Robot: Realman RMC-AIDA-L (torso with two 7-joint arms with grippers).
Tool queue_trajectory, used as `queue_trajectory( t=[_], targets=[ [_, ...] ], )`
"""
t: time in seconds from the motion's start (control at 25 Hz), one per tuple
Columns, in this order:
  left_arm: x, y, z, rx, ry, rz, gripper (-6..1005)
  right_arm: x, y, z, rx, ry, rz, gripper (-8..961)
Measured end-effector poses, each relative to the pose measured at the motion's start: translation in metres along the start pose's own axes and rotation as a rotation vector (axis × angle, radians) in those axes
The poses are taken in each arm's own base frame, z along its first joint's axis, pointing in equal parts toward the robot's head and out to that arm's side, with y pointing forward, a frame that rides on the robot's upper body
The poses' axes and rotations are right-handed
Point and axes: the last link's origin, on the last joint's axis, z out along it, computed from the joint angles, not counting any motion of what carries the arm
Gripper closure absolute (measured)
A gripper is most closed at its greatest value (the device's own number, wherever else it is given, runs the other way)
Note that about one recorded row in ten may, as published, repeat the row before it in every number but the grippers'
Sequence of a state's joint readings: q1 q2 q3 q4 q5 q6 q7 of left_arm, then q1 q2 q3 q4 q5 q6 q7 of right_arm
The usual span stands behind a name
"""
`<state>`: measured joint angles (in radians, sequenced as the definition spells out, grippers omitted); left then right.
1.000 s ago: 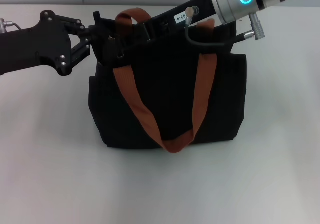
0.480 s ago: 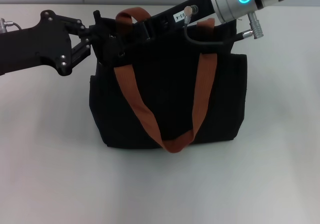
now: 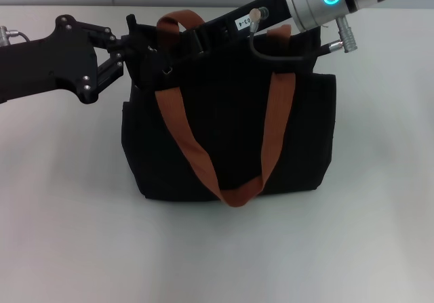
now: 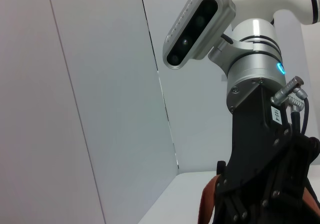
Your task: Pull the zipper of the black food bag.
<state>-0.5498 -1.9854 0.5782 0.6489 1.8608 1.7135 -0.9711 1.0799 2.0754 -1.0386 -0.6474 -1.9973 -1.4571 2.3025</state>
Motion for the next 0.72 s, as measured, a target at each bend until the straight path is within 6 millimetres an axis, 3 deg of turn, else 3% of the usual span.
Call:
queue_trajectory(
  t=[0.44,0.72],
  targets=[
    [0.0,0.0,0.0,0.001,0.0,0.003,923,0.001,0.002,0.002,0.011,0.023,-0.022,943],
    [-0.002,0.0,-0.002,0.014,-0.004,-0.001,923,0.002,-0.001,-0.009,0.056,0.011,-0.011,954]
  ],
)
